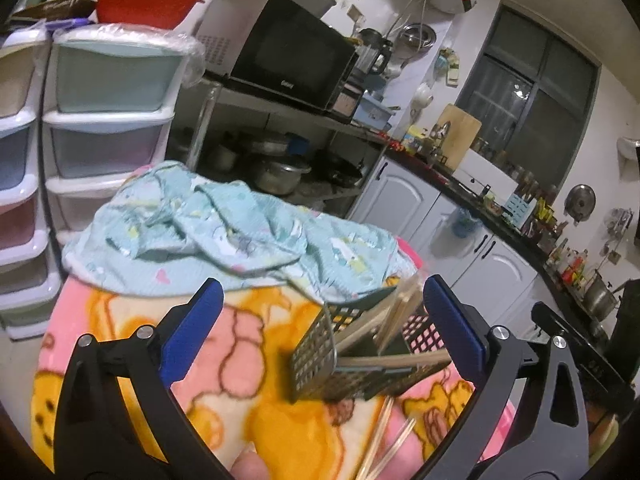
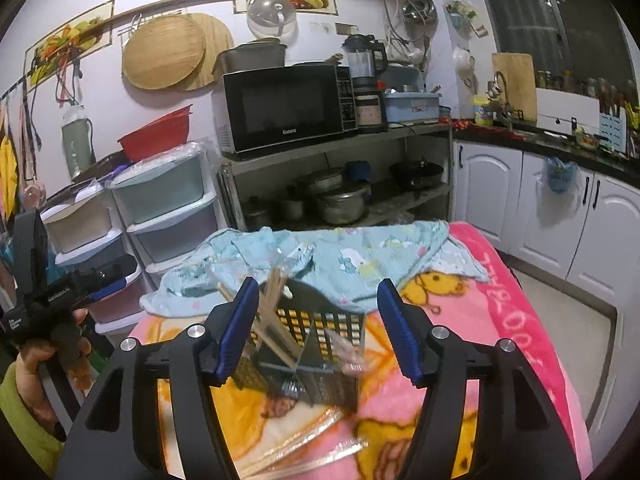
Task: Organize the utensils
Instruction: 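Withdraw both open tools from the caddy toward the remaining chopsticks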
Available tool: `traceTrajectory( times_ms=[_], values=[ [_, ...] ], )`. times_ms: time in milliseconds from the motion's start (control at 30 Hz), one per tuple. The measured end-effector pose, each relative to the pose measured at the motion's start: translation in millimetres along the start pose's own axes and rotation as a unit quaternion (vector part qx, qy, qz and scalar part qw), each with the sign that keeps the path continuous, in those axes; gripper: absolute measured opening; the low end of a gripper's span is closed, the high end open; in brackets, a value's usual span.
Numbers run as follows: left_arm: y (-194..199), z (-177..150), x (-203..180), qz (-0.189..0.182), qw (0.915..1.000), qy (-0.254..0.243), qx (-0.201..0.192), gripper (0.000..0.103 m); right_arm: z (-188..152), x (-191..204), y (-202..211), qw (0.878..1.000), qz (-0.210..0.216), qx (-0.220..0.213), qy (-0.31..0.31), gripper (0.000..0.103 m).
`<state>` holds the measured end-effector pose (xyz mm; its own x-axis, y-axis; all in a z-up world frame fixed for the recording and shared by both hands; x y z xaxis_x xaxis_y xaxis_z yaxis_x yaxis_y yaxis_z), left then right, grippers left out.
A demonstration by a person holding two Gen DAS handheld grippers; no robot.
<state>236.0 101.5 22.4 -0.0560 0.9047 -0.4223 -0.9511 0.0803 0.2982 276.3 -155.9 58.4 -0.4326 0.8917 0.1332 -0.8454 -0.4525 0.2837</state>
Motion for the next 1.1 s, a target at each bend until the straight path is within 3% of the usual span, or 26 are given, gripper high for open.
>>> traceTrajectory(
  times_ms=[600, 1100],
  values=[
    [18.3, -46.3, 12.6, 0.018, 0.999, -0.008, 0.04, 0.092, -54.5, -14.2, 17.5, 0.998, -0.019, 0.059, -0.008, 0.066],
    [23.7, -82.0, 4.5, 0.006, 0.9965, -0.025, 0.079, 0.092, -90.7, -14.2, 22.0, 0.994, -0.023, 0.104, 0.0, 0.066]
  ],
)
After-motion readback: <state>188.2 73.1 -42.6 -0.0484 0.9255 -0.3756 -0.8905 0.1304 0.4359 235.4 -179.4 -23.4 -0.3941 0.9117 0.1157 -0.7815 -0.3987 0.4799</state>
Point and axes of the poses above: each gripper's, at about its wrist camera, not at the fingertips, and y roughly against the way its jaws point, x to its left, z to its top, the point moved 7 cm from there along -y, roughly the way its jaws point, and after that the axes turned 9 degrees about -x, right-handed, at the moved point
